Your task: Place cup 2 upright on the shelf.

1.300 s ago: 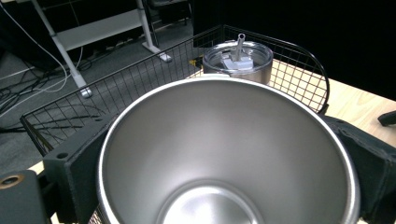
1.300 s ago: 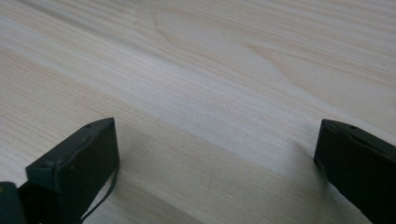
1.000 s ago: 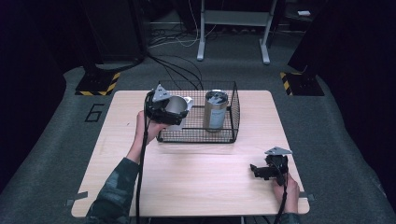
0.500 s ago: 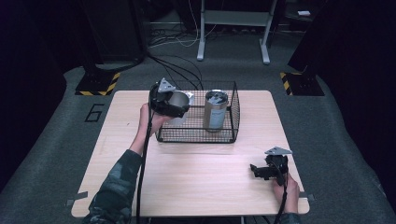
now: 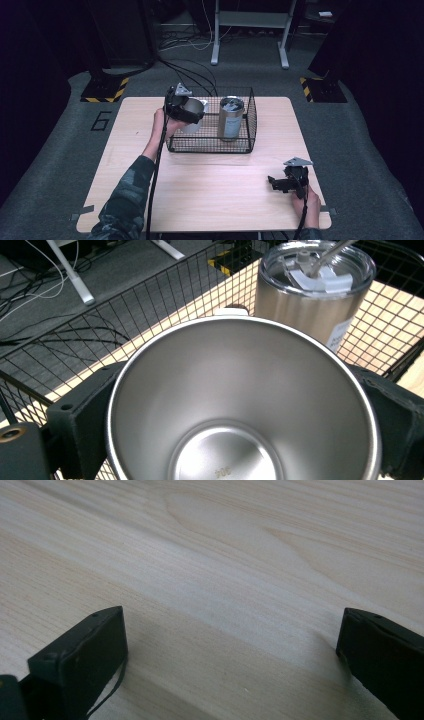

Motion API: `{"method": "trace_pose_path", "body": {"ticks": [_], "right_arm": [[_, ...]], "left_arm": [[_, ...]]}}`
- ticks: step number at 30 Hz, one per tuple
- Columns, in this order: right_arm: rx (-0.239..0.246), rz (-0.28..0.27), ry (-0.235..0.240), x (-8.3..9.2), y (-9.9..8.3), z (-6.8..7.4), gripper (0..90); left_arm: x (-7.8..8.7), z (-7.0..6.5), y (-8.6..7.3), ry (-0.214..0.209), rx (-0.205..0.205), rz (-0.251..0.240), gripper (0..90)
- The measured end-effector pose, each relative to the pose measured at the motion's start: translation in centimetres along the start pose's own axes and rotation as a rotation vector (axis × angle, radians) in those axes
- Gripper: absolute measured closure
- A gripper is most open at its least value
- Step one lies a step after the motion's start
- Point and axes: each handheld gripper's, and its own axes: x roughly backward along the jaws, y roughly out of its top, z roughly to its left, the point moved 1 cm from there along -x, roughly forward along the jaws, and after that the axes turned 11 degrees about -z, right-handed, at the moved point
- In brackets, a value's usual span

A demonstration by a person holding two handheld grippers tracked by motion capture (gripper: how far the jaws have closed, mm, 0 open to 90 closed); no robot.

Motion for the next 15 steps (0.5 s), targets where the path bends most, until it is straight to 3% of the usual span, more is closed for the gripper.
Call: {"method": "trace_pose_path", "body": {"ticks": [10,15], "right_arm": [[-0.002,0.000,-0.001,0.0,0.0,0.0,0.0],[-0.002,-0.001,-0.001,0.0,0.0,0.0,0.0]], "left_arm": [[-1.8,0.5,-0.5,-0.001,-0.001,0.063,5.8],[-2.5,0.6,-0.9,-0.004,0.022,0.087,5.8]]}}
